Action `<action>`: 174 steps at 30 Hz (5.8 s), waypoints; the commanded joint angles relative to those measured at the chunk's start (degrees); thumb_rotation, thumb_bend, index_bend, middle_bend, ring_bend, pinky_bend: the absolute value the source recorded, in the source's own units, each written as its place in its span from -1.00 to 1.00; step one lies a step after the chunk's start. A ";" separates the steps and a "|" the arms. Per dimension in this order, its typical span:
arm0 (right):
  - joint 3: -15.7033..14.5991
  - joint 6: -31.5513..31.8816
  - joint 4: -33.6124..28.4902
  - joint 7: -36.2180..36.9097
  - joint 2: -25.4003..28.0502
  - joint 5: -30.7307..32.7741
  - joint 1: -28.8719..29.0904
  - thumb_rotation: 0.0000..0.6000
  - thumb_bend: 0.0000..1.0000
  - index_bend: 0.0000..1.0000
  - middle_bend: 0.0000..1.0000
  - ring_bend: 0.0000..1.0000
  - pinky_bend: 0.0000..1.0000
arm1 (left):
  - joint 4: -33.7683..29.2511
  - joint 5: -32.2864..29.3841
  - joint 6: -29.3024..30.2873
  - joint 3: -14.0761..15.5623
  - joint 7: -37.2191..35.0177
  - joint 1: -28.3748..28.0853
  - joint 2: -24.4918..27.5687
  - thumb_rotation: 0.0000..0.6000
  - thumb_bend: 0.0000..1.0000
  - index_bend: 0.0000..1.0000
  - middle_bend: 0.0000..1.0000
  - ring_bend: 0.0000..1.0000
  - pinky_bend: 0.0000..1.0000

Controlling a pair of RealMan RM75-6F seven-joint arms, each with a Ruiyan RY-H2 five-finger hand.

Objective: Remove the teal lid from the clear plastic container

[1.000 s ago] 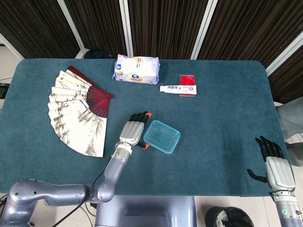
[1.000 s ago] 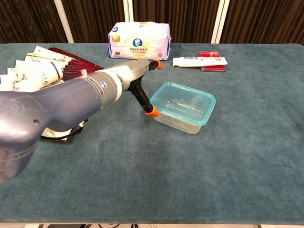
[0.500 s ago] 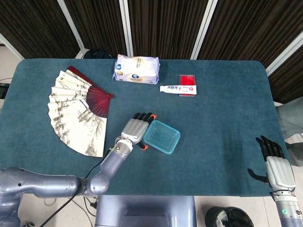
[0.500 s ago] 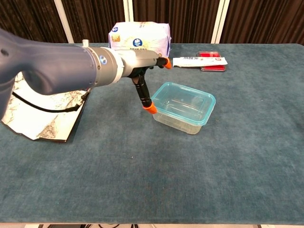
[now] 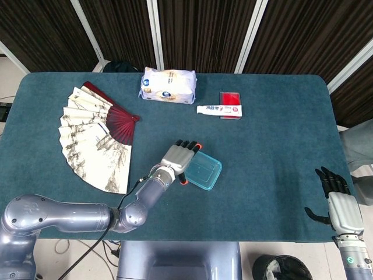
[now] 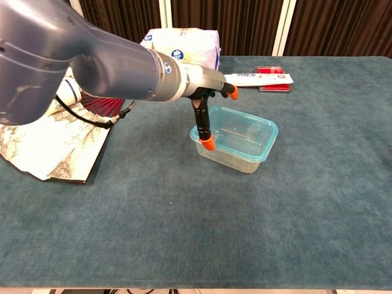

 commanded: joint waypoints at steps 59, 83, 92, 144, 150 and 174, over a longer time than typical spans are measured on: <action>-3.73 -2.30 -4.25 -10.12 -9.31 -7.34 2.51 1.00 -0.41 -1.00 -1.00 -1.00 -1.00 | 2.00 36.18 -3.88 10.74 -22.96 2.92 -2.02 1.00 -0.84 -0.72 -0.38 -0.40 -0.09; 1.39 -2.91 -6.16 -23.14 -28.28 0.65 6.81 1.00 -0.41 -1.00 -1.00 -1.00 -1.00 | -1.27 22.78 -2.47 12.24 -16.37 -2.61 -1.57 1.00 -0.84 -0.72 -0.42 -0.42 -0.09; 0.83 -2.27 -6.27 -23.44 -29.20 1.43 6.53 1.00 -0.41 -1.00 -1.00 -1.00 -1.00 | -2.65 16.16 -2.12 13.18 -14.41 -5.22 -0.71 1.00 -0.84 -0.72 -0.42 -0.42 -0.09; 2.21 -1.28 -8.69 -27.40 -37.39 10.64 7.08 1.00 -0.41 -1.00 -1.00 -1.00 -1.00 | -3.33 7.96 2.91 12.63 -15.12 -8.27 -3.37 1.00 -0.84 -0.72 -0.41 -0.42 -0.04; 2.07 -1.18 -8.78 -27.69 -37.74 10.94 7.24 1.00 -0.41 -1.00 -1.00 -1.00 -1.00 | -3.39 7.72 3.07 12.24 -15.39 -8.13 -3.51 1.00 -0.84 -0.72 -0.41 -0.42 -0.04; 2.84 -0.63 -8.37 -27.01 -39.11 12.26 7.80 1.00 -0.41 -1.00 -1.00 -1.00 -1.00 | -4.57 7.90 2.68 12.24 -15.08 -8.09 -2.64 1.00 -0.84 -0.71 -0.40 -0.42 -0.04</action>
